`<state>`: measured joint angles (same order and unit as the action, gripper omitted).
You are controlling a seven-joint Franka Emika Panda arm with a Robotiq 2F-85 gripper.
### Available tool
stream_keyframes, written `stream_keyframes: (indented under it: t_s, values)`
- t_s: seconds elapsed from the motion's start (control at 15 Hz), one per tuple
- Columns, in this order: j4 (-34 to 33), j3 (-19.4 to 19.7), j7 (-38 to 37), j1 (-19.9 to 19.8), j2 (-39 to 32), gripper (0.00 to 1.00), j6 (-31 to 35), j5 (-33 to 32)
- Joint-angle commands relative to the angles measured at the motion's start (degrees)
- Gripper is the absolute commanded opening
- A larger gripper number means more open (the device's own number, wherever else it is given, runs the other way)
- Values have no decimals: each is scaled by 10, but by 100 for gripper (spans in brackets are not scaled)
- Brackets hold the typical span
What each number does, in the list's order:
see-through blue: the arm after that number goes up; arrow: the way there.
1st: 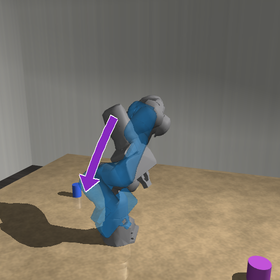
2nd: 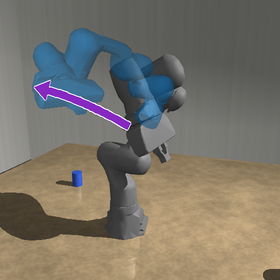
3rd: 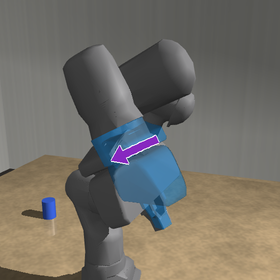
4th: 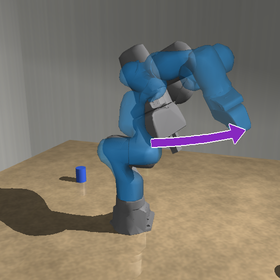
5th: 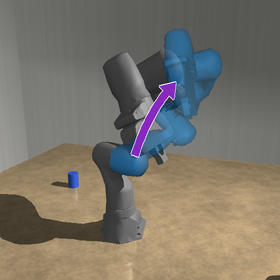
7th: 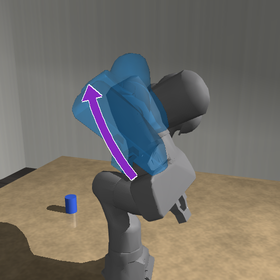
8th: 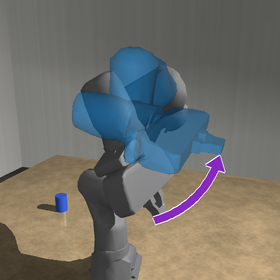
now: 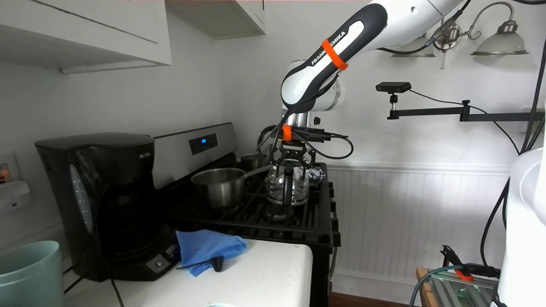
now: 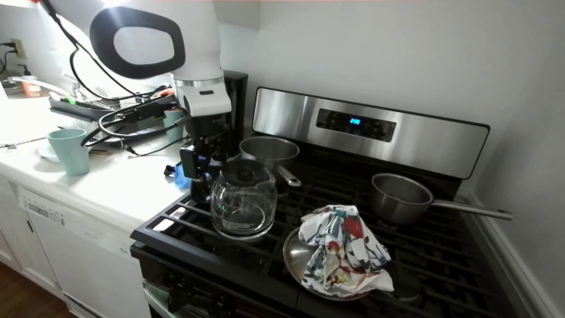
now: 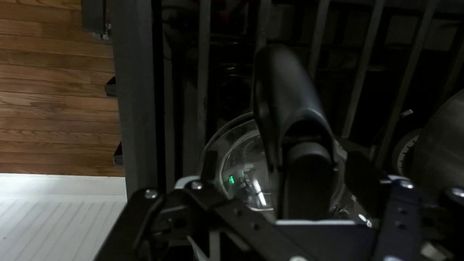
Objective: Put the transparent kettle on the stove
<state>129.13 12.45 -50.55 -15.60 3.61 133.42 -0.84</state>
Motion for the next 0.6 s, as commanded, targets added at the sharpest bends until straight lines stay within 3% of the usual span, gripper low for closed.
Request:
stream_keyframes:
  t_s: [0.0, 0.2, 0.53]
  values:
    - [-10, 3, -3, 0, 6, 100, -6, -18]
    - [-11, 2, -15, -2, 17, 100, -18, -40]
    - [2, -9, -70, -12, 74, 100, -53, -188]
